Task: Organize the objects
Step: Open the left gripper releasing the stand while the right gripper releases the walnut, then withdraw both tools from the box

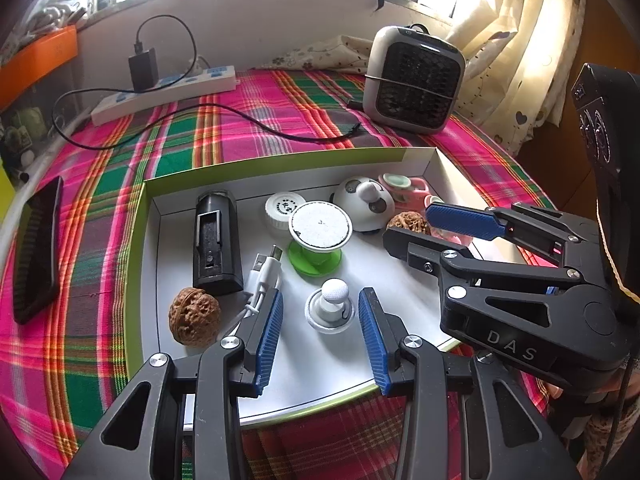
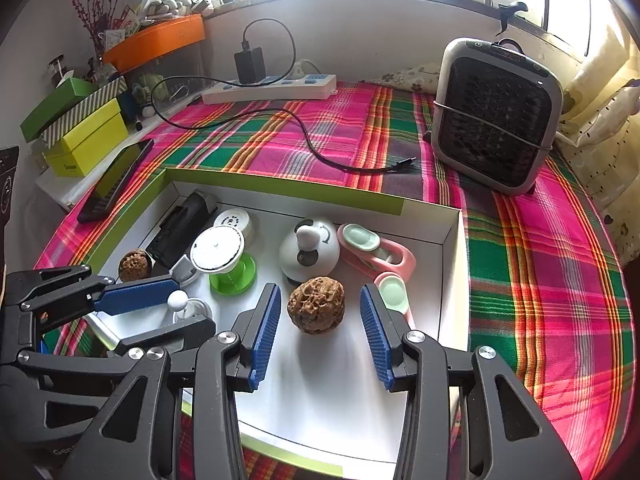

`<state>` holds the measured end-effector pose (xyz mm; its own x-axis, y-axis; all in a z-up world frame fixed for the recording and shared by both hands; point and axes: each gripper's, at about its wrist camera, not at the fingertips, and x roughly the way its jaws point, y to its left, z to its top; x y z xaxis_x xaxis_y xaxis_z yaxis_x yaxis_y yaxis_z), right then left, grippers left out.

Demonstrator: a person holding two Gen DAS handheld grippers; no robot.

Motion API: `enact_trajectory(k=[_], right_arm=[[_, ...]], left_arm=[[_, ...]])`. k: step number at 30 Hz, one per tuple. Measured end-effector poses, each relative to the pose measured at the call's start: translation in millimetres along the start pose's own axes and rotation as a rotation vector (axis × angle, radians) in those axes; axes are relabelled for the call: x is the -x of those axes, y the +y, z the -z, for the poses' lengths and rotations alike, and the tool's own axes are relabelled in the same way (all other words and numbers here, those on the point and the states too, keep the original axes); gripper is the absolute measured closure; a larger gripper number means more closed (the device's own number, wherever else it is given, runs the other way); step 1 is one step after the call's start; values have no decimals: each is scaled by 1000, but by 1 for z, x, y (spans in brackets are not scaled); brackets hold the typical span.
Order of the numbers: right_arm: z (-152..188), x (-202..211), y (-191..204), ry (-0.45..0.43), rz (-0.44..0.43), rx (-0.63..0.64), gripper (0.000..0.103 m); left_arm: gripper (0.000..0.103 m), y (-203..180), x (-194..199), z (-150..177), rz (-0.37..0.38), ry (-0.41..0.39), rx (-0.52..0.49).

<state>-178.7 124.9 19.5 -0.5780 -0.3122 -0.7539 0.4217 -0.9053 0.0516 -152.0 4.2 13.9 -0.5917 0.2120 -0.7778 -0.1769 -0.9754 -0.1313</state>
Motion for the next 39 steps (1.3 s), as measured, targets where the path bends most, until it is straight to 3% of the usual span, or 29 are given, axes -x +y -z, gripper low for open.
enact_trajectory(k=[12, 39], right_arm=[[6, 15, 1, -19, 27, -44, 58], [36, 68, 18, -102, 103, -79, 58]], left_arm=[[66, 0, 13, 6, -30, -17, 25], [66, -16, 66, 37, -128, -134, 43]])
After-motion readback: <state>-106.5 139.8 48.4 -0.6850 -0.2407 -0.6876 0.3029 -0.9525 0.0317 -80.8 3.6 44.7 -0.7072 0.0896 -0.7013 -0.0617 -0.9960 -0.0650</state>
